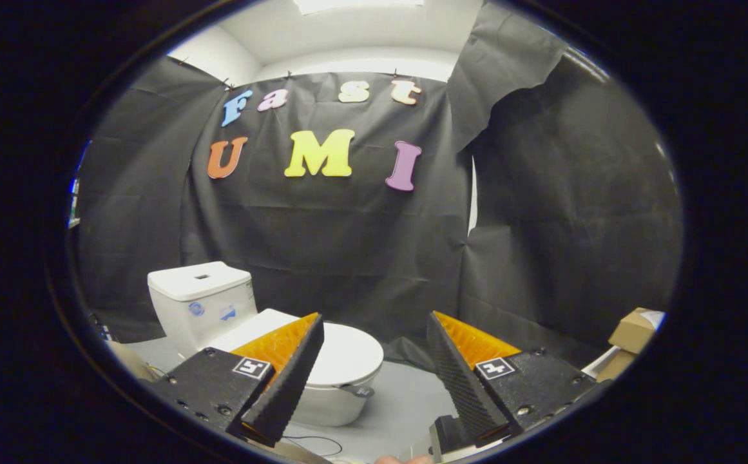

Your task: Open the toilet lid.

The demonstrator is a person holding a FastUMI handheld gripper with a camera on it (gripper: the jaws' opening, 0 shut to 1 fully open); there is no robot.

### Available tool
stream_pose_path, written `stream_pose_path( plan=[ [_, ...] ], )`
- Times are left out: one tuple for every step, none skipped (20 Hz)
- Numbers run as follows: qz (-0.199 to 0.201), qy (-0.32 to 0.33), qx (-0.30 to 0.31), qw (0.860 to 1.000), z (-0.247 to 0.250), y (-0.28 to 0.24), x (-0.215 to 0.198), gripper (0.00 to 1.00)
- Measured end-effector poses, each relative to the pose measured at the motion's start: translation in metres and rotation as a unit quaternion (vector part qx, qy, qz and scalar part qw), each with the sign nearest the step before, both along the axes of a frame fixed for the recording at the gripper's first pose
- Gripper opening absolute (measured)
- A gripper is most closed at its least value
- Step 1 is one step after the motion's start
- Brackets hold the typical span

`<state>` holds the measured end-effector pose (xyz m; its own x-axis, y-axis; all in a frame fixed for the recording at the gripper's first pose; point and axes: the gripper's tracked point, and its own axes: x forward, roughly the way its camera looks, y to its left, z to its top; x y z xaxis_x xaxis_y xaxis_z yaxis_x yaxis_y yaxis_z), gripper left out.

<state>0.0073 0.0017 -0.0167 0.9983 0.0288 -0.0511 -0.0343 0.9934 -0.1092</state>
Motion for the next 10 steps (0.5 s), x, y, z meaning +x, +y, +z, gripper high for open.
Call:
stream_pose_path(
  plan=[
    [-0.001,0.012,0.004,1.000,-0.007,0.001,0.001,1.00],
    [-0.002,0.022,0.006,1.000,-0.013,0.000,0.003,1.00],
    [-0.005,0.030,0.009,1.000,-0.016,0.000,0.005,1.00],
    [-0.009,0.035,0.014,0.999,-0.018,-0.001,0.009,1.00],
    [-0.010,0.040,0.022,0.999,-0.020,0.001,0.015,1.00],
    [-0.008,0.049,0.031,0.998,-0.023,0.005,0.020,1.00],
    [-0.003,0.062,0.036,0.997,-0.031,0.011,0.026,1.00],
    [0.001,0.078,0.034,0.996,-0.039,0.015,0.032,1.00],
    [0.006,0.092,0.032,0.995,-0.047,0.019,0.039,1.00],
    [0.011,0.106,0.034,0.994,-0.053,0.022,0.048,1.00]
  ],
)
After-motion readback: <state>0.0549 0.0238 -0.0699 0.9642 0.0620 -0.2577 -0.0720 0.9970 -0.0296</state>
